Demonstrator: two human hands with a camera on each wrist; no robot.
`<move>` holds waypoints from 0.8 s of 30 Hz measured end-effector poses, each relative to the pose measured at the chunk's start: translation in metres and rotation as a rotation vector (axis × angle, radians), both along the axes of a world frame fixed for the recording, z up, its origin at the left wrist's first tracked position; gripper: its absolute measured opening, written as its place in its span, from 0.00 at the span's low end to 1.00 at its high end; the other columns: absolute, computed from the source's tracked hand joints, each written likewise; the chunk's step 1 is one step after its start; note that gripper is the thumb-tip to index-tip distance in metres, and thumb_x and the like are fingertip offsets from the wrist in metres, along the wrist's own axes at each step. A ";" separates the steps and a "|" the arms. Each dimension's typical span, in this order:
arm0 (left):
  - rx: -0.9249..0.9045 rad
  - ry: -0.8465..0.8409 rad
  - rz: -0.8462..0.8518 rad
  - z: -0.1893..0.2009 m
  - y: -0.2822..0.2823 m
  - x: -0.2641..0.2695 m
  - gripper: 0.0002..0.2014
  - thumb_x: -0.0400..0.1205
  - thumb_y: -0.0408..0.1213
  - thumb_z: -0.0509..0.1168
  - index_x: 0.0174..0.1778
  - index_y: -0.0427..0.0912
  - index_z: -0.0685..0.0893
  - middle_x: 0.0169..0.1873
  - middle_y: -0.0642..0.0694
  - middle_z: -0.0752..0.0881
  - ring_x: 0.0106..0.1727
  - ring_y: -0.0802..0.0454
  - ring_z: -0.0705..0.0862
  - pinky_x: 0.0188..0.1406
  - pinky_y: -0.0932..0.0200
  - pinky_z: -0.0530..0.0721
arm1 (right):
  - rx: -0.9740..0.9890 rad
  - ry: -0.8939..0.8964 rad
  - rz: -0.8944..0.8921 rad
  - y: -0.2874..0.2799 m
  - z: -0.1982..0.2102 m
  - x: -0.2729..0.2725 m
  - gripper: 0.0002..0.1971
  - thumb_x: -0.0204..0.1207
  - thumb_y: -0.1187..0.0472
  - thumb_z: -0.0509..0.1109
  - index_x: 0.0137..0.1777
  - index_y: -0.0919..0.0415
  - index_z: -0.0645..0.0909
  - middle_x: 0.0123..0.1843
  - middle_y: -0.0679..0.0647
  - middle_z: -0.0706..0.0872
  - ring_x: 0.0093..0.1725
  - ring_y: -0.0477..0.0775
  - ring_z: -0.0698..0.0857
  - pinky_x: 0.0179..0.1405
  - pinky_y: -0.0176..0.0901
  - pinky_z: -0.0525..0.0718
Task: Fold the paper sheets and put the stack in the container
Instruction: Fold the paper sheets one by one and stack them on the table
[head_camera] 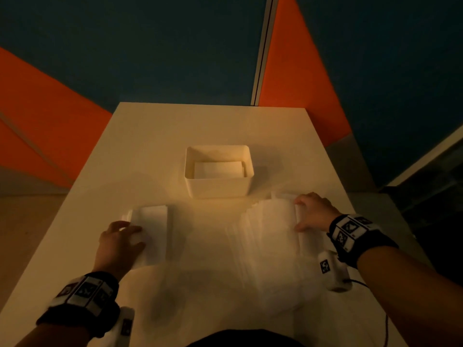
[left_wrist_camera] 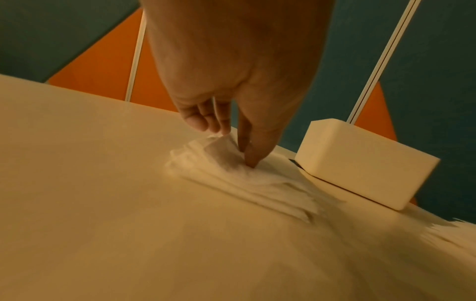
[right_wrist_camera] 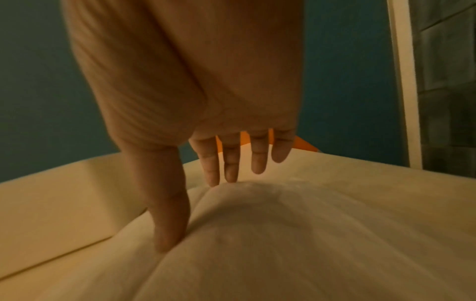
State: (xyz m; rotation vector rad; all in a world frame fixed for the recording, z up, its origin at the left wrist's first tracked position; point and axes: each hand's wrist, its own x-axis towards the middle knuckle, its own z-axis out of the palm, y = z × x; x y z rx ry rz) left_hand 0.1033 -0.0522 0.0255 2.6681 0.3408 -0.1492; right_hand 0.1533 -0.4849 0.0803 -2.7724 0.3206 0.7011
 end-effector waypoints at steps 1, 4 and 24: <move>0.059 0.011 -0.005 -0.002 0.001 0.001 0.17 0.68 0.34 0.78 0.53 0.42 0.90 0.62 0.33 0.79 0.59 0.29 0.77 0.62 0.41 0.73 | -0.031 0.015 0.022 0.001 0.000 0.000 0.39 0.61 0.52 0.83 0.72 0.48 0.71 0.71 0.52 0.69 0.70 0.61 0.71 0.70 0.56 0.74; 0.168 0.024 -0.018 0.000 0.001 0.003 0.17 0.69 0.39 0.78 0.54 0.47 0.89 0.65 0.35 0.77 0.64 0.32 0.73 0.65 0.43 0.67 | -0.047 0.035 0.037 0.001 -0.002 0.004 0.42 0.61 0.51 0.83 0.74 0.48 0.68 0.74 0.51 0.67 0.72 0.62 0.69 0.71 0.57 0.72; -0.030 -0.138 -0.272 0.046 -0.060 0.005 0.17 0.73 0.43 0.75 0.57 0.51 0.85 0.63 0.44 0.79 0.62 0.41 0.76 0.62 0.47 0.75 | 0.186 -0.067 0.309 0.008 0.061 0.015 0.12 0.70 0.64 0.74 0.32 0.53 0.74 0.32 0.46 0.76 0.36 0.47 0.77 0.39 0.41 0.72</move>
